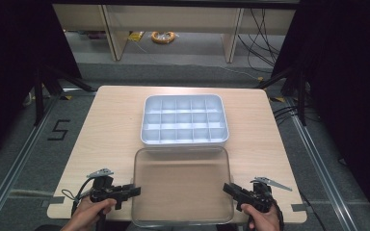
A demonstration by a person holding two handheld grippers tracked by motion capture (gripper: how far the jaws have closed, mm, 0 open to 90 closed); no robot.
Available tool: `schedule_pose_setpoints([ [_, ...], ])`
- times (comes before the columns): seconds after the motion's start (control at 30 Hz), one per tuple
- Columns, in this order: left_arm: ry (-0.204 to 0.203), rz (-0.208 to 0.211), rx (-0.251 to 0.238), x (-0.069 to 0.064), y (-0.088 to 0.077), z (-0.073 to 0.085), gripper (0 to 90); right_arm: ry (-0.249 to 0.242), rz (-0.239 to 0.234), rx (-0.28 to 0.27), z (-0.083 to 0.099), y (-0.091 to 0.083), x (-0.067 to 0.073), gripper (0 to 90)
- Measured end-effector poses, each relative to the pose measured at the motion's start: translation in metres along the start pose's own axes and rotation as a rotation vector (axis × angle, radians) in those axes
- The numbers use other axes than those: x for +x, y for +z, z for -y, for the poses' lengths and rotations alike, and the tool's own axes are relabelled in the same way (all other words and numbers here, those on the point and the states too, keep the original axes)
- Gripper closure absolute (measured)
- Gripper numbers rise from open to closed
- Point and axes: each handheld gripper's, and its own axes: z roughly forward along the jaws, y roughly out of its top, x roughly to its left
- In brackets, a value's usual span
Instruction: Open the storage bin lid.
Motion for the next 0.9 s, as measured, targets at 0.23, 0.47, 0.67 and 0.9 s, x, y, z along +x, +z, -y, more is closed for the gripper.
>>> schedule_pose_setpoints([
  [0.23, -0.001, -0.004, 0.014, 0.001, 0.004, 0.000, 57.1, -0.049, 0.024, -0.004, 0.000, 0.005, -0.007, 61.3],
  [0.47, -0.002, -0.013, 0.029, 0.003, 0.009, -0.001, 56.7, -0.040, 0.023, 0.022, -0.001, 0.007, -0.008, 60.3],
  [0.67, 0.004, -0.018, 0.042, 0.003, 0.012, -0.001, 56.1, -0.054, 0.057, 0.024, -0.002, 0.010, -0.009, 59.0],
  [0.9, 0.007, -0.042, 0.049, 0.003, 0.013, -0.002, 55.1, -0.039, 0.079, 0.041, -0.001, 0.015, -0.007, 57.2],
])
